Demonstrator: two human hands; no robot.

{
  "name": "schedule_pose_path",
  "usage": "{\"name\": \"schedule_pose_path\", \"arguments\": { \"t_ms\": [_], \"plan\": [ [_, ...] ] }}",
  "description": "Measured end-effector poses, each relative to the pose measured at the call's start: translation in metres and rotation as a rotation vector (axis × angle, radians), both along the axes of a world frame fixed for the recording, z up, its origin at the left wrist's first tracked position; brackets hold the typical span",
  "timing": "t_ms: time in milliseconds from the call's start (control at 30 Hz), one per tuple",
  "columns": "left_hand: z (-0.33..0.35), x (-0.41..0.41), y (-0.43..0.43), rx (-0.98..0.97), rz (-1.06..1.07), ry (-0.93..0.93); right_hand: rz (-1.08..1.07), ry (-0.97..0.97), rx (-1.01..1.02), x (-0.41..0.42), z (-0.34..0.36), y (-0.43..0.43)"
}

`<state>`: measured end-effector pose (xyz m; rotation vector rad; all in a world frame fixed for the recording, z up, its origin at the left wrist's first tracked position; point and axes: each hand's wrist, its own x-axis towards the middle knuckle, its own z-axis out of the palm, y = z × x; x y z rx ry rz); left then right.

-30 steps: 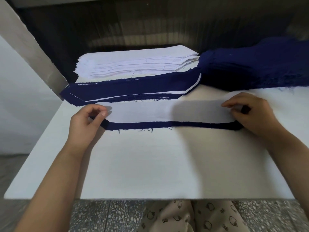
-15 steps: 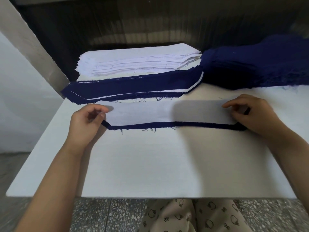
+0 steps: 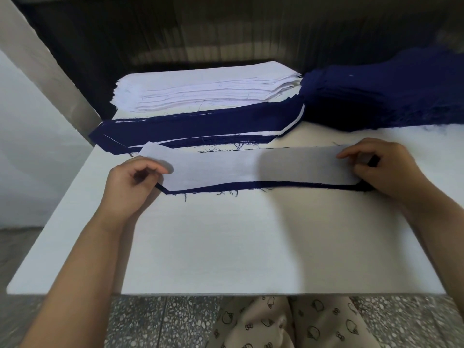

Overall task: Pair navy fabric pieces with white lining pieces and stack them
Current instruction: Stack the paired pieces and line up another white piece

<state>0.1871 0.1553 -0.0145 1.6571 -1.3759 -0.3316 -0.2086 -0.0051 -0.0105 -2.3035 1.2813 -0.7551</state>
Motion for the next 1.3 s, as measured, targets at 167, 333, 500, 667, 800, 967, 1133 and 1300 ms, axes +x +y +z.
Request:
{"name": "schedule_pose_path", "arguments": {
  "t_ms": [167,333,500,667,800,967,1133,1300],
  "plan": [
    [0.0006,-0.0002,-0.0001,0.003,0.029,-0.020,0.028,-0.016,0.012,0.0000,0.0029,0.0029],
    [0.0009,-0.0008,0.0002,0.002,0.044,-0.074,0.054,-0.046,0.032,0.0001,0.0048,0.0039],
    [-0.0012,0.0002,-0.0010,0.023,0.072,-0.126,0.052,-0.036,0.040,-0.0019,0.0042,0.0032],
    [0.0000,0.0008,-0.0010,0.037,0.073,-0.164,0.038,-0.011,0.054,-0.0014,0.0057,0.0039],
    [0.0000,-0.0003,-0.0012,0.040,0.072,-0.178,0.015,-0.041,0.082,-0.0018,0.0073,0.0049],
    [-0.0024,0.0015,-0.0019,0.041,0.073,-0.161,-0.006,-0.040,0.092,-0.0011,0.0087,0.0064],
    [-0.0019,0.0004,-0.0015,0.033,0.027,-0.157,-0.018,-0.027,0.102,-0.0026,0.0080,0.0048],
    [-0.0008,-0.0002,-0.0010,0.039,0.012,-0.145,-0.016,-0.019,0.102,-0.0024,0.0075,0.0049]
  ]
}}
